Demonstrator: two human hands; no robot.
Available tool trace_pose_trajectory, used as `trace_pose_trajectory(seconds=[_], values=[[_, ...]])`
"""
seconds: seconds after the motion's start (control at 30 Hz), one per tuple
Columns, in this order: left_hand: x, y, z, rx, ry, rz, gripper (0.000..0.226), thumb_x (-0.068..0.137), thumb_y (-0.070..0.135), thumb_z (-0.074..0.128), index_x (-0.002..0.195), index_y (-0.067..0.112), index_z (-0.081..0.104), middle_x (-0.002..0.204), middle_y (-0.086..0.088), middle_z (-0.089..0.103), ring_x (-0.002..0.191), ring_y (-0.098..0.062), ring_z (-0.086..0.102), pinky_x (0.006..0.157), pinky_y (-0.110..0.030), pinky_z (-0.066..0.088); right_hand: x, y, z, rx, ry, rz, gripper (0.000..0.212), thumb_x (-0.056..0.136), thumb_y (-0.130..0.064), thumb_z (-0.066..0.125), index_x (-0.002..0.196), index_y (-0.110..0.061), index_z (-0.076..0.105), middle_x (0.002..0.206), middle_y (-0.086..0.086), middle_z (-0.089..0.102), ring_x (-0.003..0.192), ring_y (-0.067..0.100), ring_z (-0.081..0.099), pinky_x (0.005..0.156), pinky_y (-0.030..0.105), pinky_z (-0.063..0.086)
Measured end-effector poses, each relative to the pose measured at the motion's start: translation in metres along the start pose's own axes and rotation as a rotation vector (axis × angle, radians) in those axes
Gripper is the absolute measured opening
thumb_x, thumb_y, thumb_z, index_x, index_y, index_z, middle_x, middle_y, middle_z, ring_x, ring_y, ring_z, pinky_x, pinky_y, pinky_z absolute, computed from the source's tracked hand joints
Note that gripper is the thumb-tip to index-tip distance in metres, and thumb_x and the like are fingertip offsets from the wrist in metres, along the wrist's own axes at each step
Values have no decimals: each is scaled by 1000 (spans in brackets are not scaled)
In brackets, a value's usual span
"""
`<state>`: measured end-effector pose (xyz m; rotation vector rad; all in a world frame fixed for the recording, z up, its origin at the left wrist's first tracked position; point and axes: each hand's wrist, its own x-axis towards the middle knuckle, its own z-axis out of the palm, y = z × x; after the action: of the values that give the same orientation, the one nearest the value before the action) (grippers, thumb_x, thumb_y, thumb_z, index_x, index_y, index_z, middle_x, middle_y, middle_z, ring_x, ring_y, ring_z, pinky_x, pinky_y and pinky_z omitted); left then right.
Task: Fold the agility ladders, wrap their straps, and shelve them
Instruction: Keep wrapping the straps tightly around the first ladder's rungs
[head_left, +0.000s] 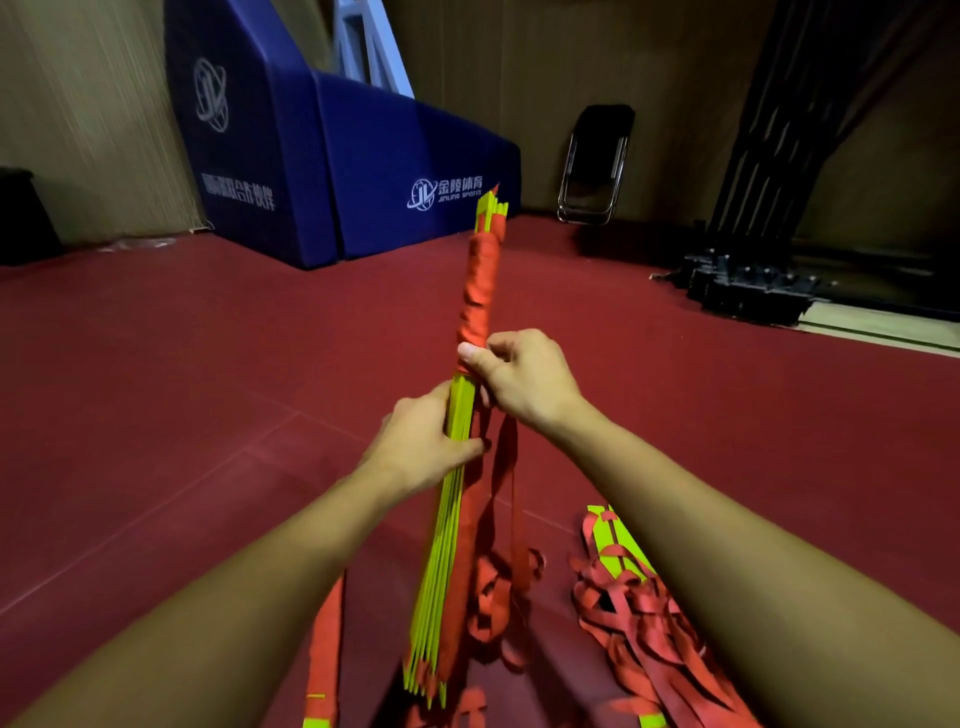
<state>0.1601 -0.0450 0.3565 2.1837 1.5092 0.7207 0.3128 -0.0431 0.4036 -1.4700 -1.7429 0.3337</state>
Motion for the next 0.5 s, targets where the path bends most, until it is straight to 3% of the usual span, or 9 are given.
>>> trace_pose_trajectory(seconds=[0.1, 0.27, 0.4, 0.5], values=[[5, 2, -2, 51, 43, -26, 26, 74, 46, 81, 87, 31, 64, 83, 1, 73, 88, -25, 68, 77, -34, 52, 0, 0, -2, 58, 13, 4, 47, 93, -43, 62, 53, -18, 55, 48, -3, 59, 48, 8, 53, 58, 30, 42], [5, -3, -8, -37, 26, -66, 31, 78, 36, 83, 104, 23, 73, 83, -1, 73, 85, -22, 68, 74, -30, 50, -4, -1, -10, 189, -186, -59, 37, 96, -24, 61, 60, -19, 55, 55, -4, 62, 48, 6, 51, 57, 21, 42], [6, -13, -10, -154, -9, -108, 31, 73, 35, 81, 101, 26, 74, 78, 3, 71, 75, -17, 64, 79, -36, 55, -2, 2, -15, 268, -336, -57, 18, 97, -10, 57, 82, -12, 67, 67, -2, 68, 60, 13, 53, 62, 25, 45], [9, -12, -10, -333, -47, -109, 34, 65, 35, 72, 99, 31, 74, 80, -5, 73, 71, -12, 59, 80, -41, 56, 1, 4, -14, 213, -252, -42, 19, 96, -21, 62, 78, -15, 66, 62, -5, 66, 53, 8, 50, 60, 26, 41]])
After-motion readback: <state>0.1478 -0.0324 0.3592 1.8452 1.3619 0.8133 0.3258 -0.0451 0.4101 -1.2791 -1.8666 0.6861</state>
